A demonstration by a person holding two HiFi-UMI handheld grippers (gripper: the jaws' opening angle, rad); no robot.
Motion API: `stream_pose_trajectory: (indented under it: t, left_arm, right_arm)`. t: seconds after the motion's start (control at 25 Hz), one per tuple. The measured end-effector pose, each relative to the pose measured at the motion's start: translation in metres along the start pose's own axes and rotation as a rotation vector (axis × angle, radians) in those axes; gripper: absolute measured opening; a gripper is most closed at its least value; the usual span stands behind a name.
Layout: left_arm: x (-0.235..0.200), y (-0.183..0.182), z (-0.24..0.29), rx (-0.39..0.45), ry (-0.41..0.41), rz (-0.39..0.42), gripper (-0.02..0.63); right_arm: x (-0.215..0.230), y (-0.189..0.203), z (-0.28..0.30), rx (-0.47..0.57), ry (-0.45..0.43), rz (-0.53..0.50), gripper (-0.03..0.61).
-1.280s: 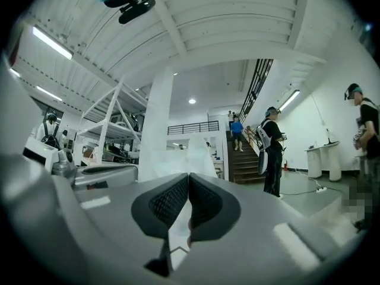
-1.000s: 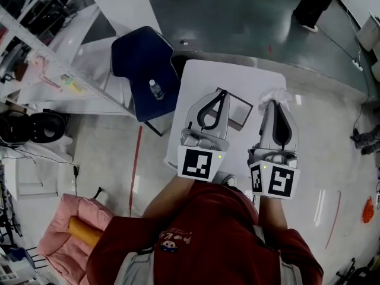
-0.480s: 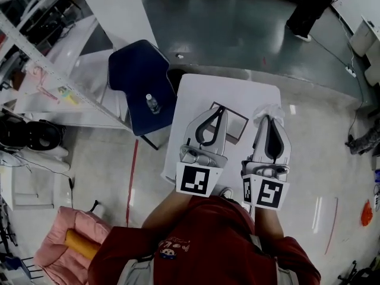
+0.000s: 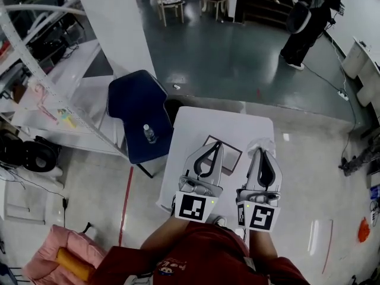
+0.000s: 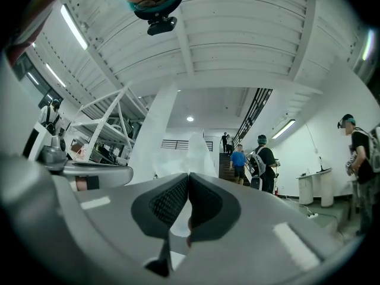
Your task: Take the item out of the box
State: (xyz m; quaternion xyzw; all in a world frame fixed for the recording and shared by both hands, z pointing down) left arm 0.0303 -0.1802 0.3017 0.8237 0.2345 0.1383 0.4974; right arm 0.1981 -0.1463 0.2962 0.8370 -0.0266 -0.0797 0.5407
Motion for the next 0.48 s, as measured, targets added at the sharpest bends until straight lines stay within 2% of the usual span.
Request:
stream_pose_trajectory:
  t: [0.48]
  left_arm:
    - [-0.0041, 0.0052, 0.0062, -0.001, 0.006, -0.003, 0.002]
  right_arm:
    - [-0.0022, 0.0072, 0.0063, -0.01, -0.005, 0.004, 0.005]
Point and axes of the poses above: the fingertips, and each gripper's own axes: z forward along the fingers, x to its right, y out of its underside, the point moved 10 cm from there along -z, backward along the fingers, and after that the axes turned 9 degrees about x, right-handed, at the moved point
